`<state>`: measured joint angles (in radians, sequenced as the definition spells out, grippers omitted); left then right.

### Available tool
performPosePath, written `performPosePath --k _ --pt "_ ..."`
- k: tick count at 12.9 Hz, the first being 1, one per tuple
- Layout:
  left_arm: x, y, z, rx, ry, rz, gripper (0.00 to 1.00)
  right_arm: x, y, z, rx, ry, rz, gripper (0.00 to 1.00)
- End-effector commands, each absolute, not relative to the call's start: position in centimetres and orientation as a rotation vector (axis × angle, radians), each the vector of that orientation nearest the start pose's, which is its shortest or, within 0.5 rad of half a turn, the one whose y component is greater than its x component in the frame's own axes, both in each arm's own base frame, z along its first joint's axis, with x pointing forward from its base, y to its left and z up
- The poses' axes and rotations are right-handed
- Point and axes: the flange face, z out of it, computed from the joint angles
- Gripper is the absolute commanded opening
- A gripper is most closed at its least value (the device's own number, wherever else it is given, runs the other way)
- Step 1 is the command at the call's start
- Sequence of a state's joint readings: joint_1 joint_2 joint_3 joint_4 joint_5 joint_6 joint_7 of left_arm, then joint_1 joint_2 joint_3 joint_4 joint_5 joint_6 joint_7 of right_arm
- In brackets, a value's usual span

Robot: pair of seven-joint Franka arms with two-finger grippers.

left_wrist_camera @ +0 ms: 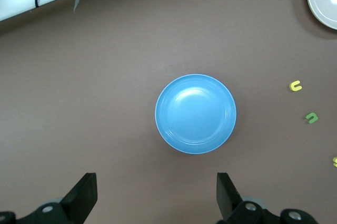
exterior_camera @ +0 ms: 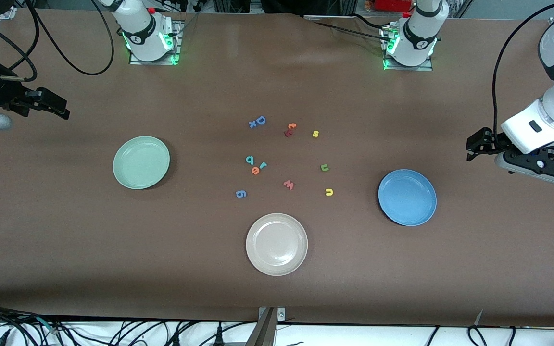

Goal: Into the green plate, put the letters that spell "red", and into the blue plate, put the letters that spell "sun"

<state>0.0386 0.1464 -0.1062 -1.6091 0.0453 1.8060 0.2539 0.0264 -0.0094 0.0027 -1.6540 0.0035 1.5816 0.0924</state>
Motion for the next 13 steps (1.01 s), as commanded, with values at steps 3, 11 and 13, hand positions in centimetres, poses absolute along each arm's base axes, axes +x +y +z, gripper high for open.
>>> performPosePath --k 3,11,13 --pt "61.06 -3.12 55.45 -3.095 0.482 -0.072 1.0 54.7 1.5 59.68 -3.144 0.106 0.096 1.0" --pt "60.84 -3.38 55.27 -3.098 0.484 -0.041 1.0 54.71 1.5 59.75 -3.144 0.106 0.094 1.0" --pt "60.81 -3.56 55.25 -3.098 0.487 -0.039 1.0 54.69 1.5 59.67 -3.144 0.106 0.099 1.0"
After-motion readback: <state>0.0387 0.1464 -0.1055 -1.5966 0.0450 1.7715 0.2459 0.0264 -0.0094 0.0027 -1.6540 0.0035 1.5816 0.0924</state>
